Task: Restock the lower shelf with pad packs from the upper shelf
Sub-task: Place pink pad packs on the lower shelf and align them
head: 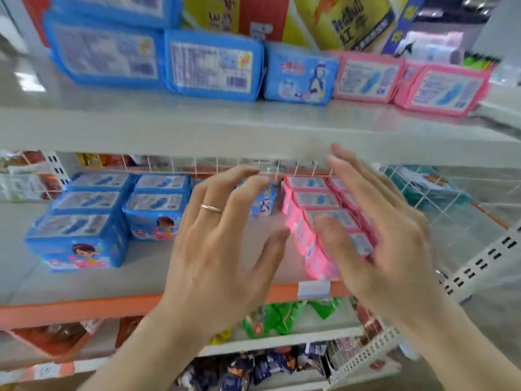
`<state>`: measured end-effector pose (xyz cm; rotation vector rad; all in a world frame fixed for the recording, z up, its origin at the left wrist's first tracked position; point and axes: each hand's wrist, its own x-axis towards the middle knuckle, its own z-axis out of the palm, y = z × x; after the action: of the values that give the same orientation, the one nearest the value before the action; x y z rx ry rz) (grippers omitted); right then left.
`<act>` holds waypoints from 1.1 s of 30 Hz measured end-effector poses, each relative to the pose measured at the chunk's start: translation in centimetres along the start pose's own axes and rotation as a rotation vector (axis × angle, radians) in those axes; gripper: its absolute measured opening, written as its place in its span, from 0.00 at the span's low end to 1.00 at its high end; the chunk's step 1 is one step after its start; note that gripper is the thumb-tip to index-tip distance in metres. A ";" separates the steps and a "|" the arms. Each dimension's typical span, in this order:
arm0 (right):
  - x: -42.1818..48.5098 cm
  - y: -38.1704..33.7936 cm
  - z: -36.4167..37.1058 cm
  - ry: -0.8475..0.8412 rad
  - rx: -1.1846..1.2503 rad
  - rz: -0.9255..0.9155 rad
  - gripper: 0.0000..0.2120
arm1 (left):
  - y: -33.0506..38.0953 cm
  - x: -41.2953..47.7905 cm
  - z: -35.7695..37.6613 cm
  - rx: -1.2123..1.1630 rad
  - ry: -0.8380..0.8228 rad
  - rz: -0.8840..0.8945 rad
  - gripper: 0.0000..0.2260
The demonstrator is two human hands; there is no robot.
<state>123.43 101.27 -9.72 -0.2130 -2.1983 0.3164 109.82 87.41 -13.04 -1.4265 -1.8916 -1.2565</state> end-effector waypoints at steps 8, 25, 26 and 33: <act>10.7 2.2 -2.0 0.022 -0.029 0.123 0.29 | 1.6 8.5 -2.5 0.082 0.080 0.047 0.20; 22.8 13.9 0.3 -0.429 0.422 0.526 0.04 | 1.3 23.9 4.2 0.251 -0.317 -0.544 0.25; 22.8 14.0 0.6 -0.436 0.426 0.528 0.05 | 1.6 23.8 4.5 0.278 -0.331 -0.541 0.26; 23.8 12.7 1.8 -0.318 0.573 0.730 0.08 | 2.2 21.9 5.4 0.243 -0.263 -0.482 0.29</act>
<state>108.23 119.35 3.37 -0.6744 -2.1512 1.4374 104.86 103.20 2.47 -1.0854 -2.5779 -1.0177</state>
